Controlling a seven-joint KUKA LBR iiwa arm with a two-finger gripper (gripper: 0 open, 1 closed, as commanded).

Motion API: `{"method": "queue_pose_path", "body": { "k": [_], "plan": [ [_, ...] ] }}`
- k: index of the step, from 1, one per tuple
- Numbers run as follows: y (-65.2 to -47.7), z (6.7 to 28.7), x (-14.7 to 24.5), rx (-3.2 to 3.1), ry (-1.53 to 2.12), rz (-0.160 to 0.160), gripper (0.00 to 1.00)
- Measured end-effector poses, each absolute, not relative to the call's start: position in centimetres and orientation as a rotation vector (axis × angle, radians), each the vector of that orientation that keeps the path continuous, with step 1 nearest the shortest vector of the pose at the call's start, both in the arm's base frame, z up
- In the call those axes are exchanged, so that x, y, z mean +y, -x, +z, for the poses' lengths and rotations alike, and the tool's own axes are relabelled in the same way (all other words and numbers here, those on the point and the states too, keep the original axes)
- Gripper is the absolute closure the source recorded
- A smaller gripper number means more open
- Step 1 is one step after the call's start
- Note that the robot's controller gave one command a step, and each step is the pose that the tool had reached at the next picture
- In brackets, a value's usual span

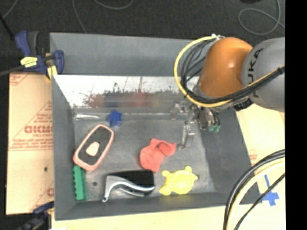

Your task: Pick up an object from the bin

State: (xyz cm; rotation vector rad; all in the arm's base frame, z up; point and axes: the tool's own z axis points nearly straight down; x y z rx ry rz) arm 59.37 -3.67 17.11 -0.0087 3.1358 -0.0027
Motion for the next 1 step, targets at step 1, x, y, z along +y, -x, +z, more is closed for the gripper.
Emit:
{"method": "queue_pose_path", "body": {
  "k": [1],
  "plan": [
    [-58.28, 12.90, -2.29, 3.122, 0.192, -0.007, 0.00]
  ]
}}
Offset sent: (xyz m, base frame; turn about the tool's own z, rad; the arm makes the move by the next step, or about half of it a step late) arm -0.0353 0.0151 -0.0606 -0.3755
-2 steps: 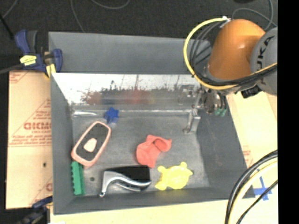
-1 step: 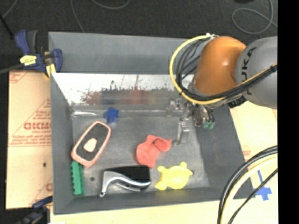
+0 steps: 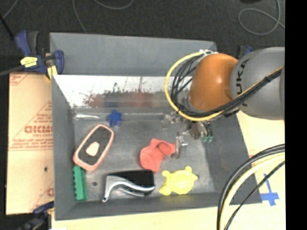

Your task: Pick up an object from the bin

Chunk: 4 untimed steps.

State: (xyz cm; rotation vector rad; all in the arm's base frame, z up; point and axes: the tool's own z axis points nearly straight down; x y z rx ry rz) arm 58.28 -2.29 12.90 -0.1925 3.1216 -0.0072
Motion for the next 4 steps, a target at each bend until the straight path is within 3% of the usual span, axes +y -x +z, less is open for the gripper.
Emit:
{"method": "queue_pose_path", "body": {
  "k": [1, 2, 3, 4],
  "plan": [
    [-56.8, 11.1, -2.1, 3.106, 0.432, -0.005, 0.00],
    [-56.9, 9.2, -1.9, 3.077, 0.553, -0.009, 0.00],
    [-57.6, 7.1, -1.2, 3.113, 0.328, -0.005, 1.00],
    [-57.6, 7.1, -1.2, 3.113, 0.329, -0.005, 1.00]
  ]
}}
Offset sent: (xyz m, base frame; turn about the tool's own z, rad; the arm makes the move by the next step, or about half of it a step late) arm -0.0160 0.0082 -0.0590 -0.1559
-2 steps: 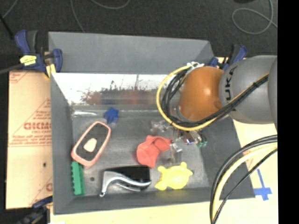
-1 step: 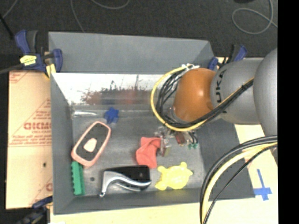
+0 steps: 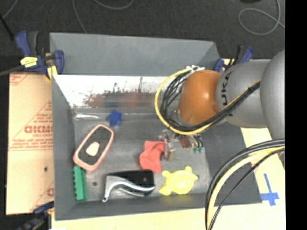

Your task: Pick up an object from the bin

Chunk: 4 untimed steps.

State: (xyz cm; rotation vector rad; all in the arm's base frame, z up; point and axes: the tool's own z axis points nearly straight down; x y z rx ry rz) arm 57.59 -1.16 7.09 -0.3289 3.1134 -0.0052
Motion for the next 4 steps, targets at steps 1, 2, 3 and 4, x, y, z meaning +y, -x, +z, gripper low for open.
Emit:
{"method": "queue_pose_path", "body": {
  "k": [1, 2, 3, 4],
  "plan": [
    [-57.9, 11.2, -1.4, 3.123, 0.313, -0.004, 1.00],
    [-58.1, 12.8, -1.4, 3.120, 0.301, -0.005, 1.00],
    [-58.1, 14.4, -1.2, 3.118, 0.292, -0.006, 1.00],
    [-59.3, 14.5, -2.8, 3.100, 0.390, -0.008, 1.00]
  ]
}}
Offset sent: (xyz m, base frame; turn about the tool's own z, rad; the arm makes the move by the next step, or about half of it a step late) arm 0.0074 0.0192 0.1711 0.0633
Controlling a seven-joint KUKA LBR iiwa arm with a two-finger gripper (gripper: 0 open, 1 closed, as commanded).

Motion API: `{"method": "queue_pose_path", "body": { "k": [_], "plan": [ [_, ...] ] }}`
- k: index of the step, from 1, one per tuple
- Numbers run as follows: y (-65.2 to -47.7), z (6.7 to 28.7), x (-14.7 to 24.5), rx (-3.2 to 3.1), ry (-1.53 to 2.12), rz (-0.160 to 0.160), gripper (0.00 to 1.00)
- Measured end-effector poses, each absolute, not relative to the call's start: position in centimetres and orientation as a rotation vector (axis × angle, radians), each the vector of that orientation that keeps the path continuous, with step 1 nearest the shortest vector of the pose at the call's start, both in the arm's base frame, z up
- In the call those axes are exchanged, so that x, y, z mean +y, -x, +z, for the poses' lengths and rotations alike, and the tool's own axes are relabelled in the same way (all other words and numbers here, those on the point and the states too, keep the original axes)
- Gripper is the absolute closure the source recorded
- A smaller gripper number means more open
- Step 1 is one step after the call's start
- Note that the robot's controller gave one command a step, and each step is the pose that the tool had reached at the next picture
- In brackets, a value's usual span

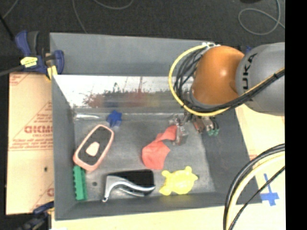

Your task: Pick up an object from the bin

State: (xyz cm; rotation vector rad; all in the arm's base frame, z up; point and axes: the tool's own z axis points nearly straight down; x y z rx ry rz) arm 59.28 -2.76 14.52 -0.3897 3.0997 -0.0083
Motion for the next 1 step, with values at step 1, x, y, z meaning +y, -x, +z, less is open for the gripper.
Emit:
{"method": "queue_pose_path", "body": {
  "k": [1],
  "plan": [
    [-59.86, 33.18, 0.91, 3.100, 0.432, -0.008, 1.00]
  ]
}}
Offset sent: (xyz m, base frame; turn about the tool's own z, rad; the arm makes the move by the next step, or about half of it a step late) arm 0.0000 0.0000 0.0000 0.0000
